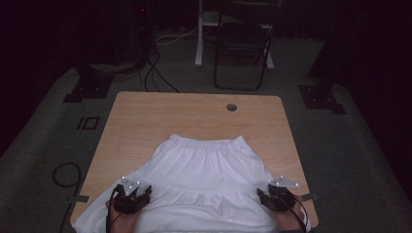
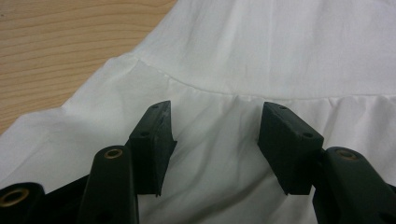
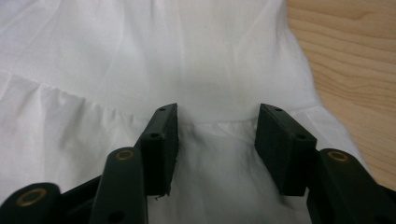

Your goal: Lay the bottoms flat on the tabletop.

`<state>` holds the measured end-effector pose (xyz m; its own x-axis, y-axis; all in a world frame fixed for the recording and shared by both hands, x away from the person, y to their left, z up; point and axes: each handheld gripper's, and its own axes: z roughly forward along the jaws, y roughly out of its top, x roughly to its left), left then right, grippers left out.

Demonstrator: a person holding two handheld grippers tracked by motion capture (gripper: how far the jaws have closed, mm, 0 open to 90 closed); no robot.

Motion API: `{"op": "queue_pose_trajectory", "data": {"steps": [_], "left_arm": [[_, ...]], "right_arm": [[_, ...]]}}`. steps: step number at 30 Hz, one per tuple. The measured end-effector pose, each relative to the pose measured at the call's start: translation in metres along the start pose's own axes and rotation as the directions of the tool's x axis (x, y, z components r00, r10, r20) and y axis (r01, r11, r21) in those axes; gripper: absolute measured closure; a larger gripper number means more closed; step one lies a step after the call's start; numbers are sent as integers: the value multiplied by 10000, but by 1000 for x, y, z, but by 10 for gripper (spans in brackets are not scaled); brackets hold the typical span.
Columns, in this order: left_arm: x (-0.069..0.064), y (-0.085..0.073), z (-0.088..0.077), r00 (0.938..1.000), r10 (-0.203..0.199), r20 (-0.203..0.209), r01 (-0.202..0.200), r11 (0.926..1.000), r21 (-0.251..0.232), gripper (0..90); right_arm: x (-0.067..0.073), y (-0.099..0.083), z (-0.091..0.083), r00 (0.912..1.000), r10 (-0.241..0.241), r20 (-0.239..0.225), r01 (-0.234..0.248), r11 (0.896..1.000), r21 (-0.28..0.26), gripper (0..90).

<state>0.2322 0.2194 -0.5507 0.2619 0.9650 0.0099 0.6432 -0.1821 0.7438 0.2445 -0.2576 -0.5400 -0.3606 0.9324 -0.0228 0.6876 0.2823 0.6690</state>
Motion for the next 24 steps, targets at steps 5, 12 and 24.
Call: {"op": "queue_pose_trajectory", "data": {"steps": [5, 12, 24], "left_arm": [[1, 2, 1, 10000, 52, -29, -52, 9999, 86, 419], [-2, 10, 4, 9987, 467, -188, -465, 9989, 93, 420], [-3, 19, 16, 9977, 675, 87, -677, 9976, 147, 416]], "right_arm": [[0, 3, -6, 9996, 246, -158, -251, 9992, -313, 431], [0, -1, -14, 9996, 68, 265, -50, 9979, -651, 407], [-4, -3, -25, 9991, -169, 381, 188, 9985, -508, 407]]}}
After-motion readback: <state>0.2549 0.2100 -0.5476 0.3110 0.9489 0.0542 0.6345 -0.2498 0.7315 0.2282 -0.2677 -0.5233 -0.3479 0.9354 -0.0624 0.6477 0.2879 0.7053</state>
